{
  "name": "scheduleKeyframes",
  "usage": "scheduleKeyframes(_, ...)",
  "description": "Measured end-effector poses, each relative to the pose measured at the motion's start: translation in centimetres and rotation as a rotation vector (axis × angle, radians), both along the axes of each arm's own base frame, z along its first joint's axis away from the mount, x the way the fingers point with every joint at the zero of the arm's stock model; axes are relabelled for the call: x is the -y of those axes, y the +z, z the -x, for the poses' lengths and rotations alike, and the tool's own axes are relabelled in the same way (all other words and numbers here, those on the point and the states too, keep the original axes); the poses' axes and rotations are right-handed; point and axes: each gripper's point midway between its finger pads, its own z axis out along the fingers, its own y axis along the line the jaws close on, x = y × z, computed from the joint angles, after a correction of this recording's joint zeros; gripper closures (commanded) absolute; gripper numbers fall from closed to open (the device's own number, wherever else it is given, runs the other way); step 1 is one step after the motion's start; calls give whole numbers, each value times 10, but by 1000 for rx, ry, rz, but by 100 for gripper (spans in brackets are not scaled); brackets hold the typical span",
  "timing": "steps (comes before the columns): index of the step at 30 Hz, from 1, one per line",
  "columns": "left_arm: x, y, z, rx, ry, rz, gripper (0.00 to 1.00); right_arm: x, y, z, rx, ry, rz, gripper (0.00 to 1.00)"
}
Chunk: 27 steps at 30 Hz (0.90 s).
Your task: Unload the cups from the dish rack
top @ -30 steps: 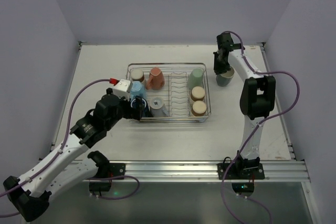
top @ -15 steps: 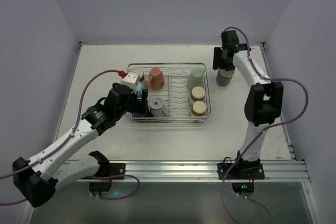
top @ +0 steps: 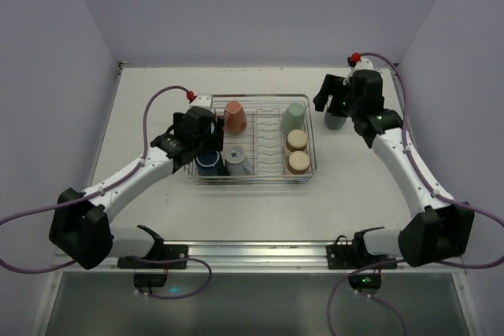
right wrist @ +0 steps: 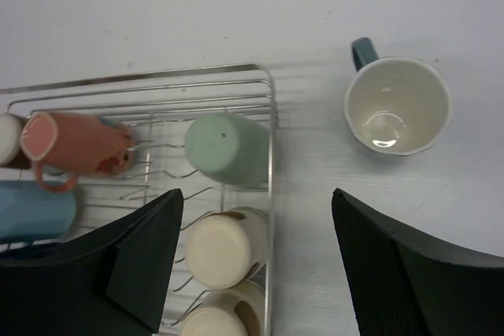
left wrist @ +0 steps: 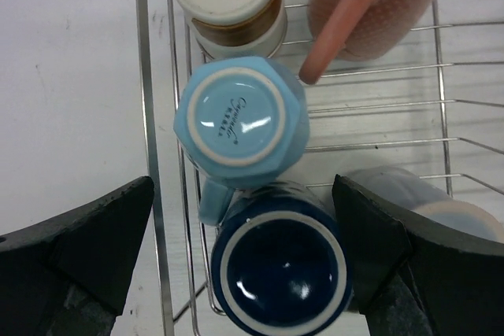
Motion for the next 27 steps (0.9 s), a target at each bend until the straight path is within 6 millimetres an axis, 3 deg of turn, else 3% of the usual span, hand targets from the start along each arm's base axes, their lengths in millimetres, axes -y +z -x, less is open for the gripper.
scheduleKeyframes(5, -8, -6, -21, -8, 46, 5, 0, -34, 12, 18, 74, 100, -72, 22)
scheduleKeyframes(9, 4, -6, -37, 2, 30, 32, 2, -43, 14, 19, 89, 127, -99, 22)
scheduleKeyframes(22, 10, -35, -49, -43, 23, 28, 8, -66, 21, 30, 115, 186, -132, 22)
scheduleKeyframes(25, 11, -40, -51, -48, 23, 25, 23, -71, 26, 34, 124, 201, -146, 22)
scheduleKeyframes(26, 11, -40, -51, -48, 24, 26, 40, -72, 27, 36, 128, 208, -150, 22)
scheduleKeyframes(27, 12, -40, -51, -47, 27, 30, 50, -73, 30, 37, 133, 210, -155, 21)
